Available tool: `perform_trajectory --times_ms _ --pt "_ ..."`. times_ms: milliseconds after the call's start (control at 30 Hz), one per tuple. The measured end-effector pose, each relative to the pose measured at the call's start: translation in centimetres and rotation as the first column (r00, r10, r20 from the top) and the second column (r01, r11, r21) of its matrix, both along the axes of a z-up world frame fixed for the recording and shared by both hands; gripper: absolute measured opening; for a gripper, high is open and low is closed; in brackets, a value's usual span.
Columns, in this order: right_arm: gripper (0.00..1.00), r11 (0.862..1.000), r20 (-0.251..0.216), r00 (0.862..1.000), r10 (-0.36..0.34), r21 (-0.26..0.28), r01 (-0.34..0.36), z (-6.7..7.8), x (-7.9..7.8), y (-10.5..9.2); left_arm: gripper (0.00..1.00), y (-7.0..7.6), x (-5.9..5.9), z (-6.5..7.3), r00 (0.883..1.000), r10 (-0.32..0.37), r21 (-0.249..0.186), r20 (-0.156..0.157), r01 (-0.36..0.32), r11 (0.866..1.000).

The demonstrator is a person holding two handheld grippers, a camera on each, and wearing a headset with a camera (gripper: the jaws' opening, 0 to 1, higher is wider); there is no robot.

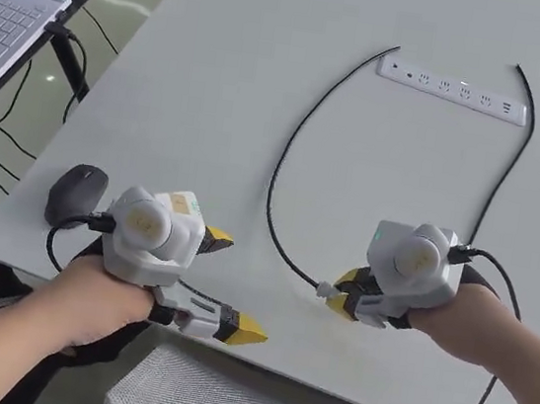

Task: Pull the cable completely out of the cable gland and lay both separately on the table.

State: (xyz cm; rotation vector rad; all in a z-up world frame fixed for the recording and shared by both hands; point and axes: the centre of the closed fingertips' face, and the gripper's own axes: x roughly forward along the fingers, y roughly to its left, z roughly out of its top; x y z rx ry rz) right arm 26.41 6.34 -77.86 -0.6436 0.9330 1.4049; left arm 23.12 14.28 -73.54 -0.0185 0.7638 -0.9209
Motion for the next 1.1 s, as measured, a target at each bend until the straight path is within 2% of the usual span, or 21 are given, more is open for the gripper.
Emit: perform_trajectory --times_ms 167,500,633,700,733,800,1100 --pt "0.07 1.0 -0.004 1.0 0.011 0.007 -0.011 1.2 -0.5 -0.3 0.82 -1.1 0.4 0.6 1.0 -0.012 -0.011 0.016 0.012 1.0" --pt "0.07 0.999 -0.013 0.999 0.04 0.021 -0.04 4.3 -1.6 -1.2 0.78 -4.4 0.5 2.4 0.996 -0.058 -0.035 0.063 0.06 0.998" --pt "0.07 0.998 -0.006 0.998 0.061 0.023 -0.061 5.5 -2.1 -1.7 0.76 -5.4 0.6 3.1 0.994 -0.075 -0.046 0.077 0.078 0.996" --pt "0.07 0.997 0.013 0.998 0.067 0.025 -0.067 6.1 -2.1 -1.9 0.75 -5.8 0.6 3.5 0.994 -0.078 -0.052 0.079 0.082 0.995" --pt "0.07 0.997 0.015 0.997 0.07 0.025 -0.07 6.3 -2.2 -2.0 0.74 -6.2 0.6 4.0 0.992 -0.08 -0.064 0.093 0.087 0.994" --pt "0.07 0.997 0.024 0.997 0.077 0.028 -0.078 6.9 -2.2 -2.2 0.74 -6.7 0.6 4.5 0.991 -0.084 -0.073 0.1 0.091 0.993" --pt "0.06 0.994 0.026 0.994 0.105 0.023 -0.105 8.9 -2.6 -3.3 0.68 -8.8 0.8 5.9 0.979 -0.136 -0.074 0.152 0.149 0.986"
